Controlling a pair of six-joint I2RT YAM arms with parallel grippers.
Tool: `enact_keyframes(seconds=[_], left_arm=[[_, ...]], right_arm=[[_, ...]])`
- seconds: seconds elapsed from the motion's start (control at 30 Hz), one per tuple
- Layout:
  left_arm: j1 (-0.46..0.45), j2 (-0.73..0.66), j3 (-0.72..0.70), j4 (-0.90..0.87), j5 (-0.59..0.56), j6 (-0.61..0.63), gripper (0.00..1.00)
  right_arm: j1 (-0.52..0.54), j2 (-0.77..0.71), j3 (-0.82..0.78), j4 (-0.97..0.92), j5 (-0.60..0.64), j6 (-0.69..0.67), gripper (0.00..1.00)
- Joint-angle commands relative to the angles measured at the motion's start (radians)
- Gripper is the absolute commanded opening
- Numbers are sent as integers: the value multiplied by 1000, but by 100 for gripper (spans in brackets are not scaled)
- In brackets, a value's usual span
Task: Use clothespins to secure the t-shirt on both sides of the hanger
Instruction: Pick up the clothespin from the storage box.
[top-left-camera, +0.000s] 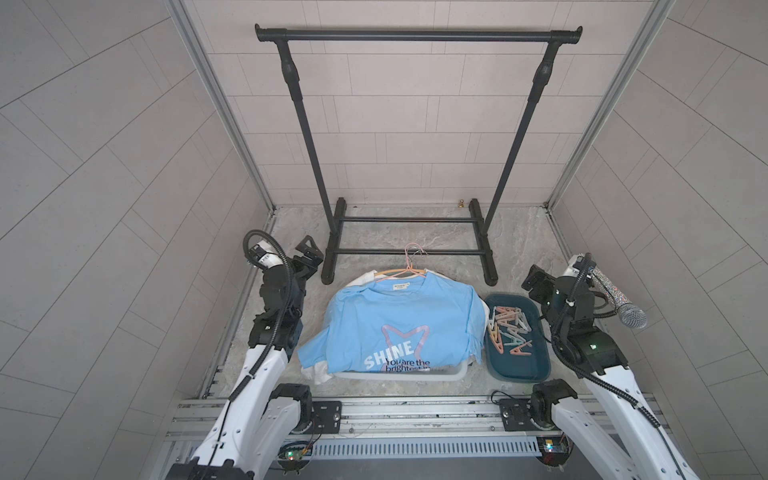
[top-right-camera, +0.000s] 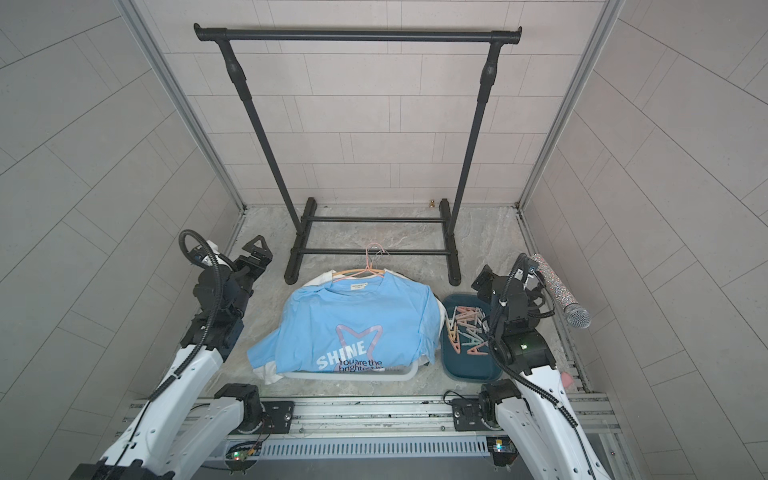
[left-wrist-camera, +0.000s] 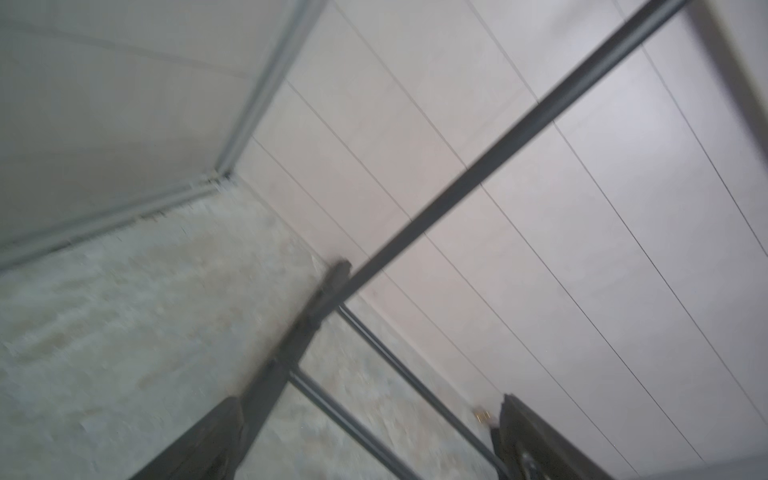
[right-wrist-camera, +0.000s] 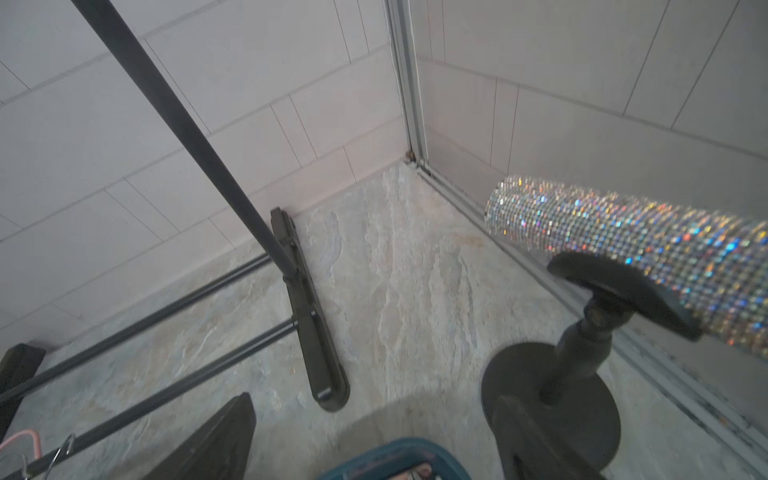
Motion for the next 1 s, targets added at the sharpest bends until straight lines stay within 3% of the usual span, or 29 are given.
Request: enact_keyframes(seconds=[0.0, 0.1, 0.17, 0.23, 0.3, 0.6, 0.97], left_arm=[[0, 42, 111, -252, 405, 10, 96], [-5, 106, 221, -486, 518, 178, 88], [-29, 132, 251, -571, 443, 272, 88], [-37, 136, 228, -565, 361, 255, 87], [-38, 136, 199, -540, 353, 244, 86], [-39, 135, 167, -542, 371, 229, 84], [-40, 145, 166, -542, 370, 228, 84]], right_arm=[[-14, 18, 23, -233, -100, 112, 85], [-19, 23, -13, -231, -143, 182, 74], [-20, 38, -45, -216, -148, 226, 66], [-21, 63, -86, -200, -134, 264, 58], [-21, 91, -104, -191, -109, 281, 50], [-23, 200, -179, -42, -62, 301, 45], [-25, 267, -232, 102, -91, 342, 41]])
